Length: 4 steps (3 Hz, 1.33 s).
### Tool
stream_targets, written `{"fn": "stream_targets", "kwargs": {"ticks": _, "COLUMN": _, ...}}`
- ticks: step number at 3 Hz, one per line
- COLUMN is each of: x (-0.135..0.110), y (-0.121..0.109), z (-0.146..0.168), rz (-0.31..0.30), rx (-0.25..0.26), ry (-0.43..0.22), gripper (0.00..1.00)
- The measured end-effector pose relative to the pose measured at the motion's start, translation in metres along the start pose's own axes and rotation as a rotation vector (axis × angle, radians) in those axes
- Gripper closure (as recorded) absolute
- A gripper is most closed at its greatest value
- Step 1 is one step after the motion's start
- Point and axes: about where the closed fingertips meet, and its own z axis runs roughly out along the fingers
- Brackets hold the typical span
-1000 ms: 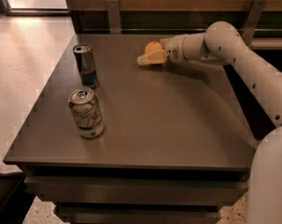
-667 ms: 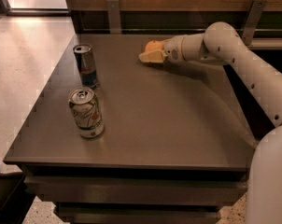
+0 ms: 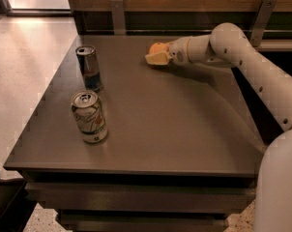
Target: Pick orange
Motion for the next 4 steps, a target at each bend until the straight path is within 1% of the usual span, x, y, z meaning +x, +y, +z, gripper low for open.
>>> {"fn": "stream_targets", "kwargs": {"ticks": 1, "x": 0.000, "y": 0.002, "z": 0.003, "rz": 0.000, "rx": -0.005, "ry": 0.001, "gripper": 1.00}}
{"fn": "stream_targets", "kwargs": {"ticks": 2, "x": 0.000, "y": 0.002, "z": 0.003, "rz": 0.000, "rx": -0.005, "ry": 0.001, "gripper": 1.00}}
{"fn": "stream_targets", "kwargs": {"ticks": 3, "x": -0.016, "y": 0.011, "z": -0.001, "rz": -0.033, "rx": -0.029, "ry": -0.020, "gripper": 1.00}}
{"fn": "stream_targets", "kwargs": {"ticks": 4, "x": -0.040, "y": 0.023, "z": -0.015, "rz": -0.092, "rx": -0.036, "ry": -0.053, "gripper": 1.00}}
